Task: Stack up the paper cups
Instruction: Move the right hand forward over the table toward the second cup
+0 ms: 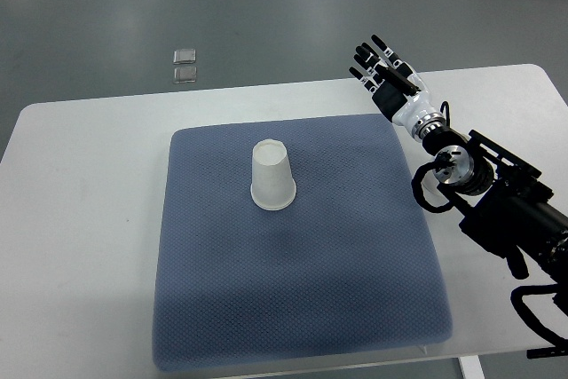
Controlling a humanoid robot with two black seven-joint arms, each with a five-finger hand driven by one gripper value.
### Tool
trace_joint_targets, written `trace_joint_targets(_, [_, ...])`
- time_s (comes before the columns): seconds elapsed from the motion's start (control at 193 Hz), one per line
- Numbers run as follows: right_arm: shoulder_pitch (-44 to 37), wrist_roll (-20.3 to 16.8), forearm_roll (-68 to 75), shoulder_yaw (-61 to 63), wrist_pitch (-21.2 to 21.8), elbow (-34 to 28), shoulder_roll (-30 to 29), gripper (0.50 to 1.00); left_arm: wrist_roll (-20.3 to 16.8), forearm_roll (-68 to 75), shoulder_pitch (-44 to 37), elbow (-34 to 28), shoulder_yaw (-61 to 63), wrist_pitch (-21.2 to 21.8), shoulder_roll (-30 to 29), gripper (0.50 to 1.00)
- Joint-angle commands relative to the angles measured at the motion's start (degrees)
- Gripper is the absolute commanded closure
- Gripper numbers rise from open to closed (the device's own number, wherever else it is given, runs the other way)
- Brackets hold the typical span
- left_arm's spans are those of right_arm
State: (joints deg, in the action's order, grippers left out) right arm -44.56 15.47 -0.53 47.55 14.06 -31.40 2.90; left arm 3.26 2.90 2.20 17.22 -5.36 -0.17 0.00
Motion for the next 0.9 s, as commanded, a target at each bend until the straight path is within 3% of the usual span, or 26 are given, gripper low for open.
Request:
trace_joint_targets(0.0, [0.00,0.00,0.00,0.00,0.00,0.02,0.00,0.572,-0.01,0.00,0.00,-0.09,0.00,0.00,0.00,0.500])
trace_joint_targets(0.602, [-2.81,-0.44,-3.16,-6.59,0.70,-0.59,0.71,0.574,-0.01,0.00,0.00,0.09,0.00,0.00,0.00,0.500])
trace_joint_targets(0.742, [-7.03,-6.41,-14.58,-17.40,0.35,-4.19,5.18,0.574,-0.01,0.00,0.00,0.27,0.09,0.00,0.00,0.500])
trace_joint_targets(0.893, [-14.06,-8.44,-19.68,-29.08,1.23,-6.92,10.99,0.574,-0.01,0.00,0.09,0.44,0.09,0.00,0.00,0.500])
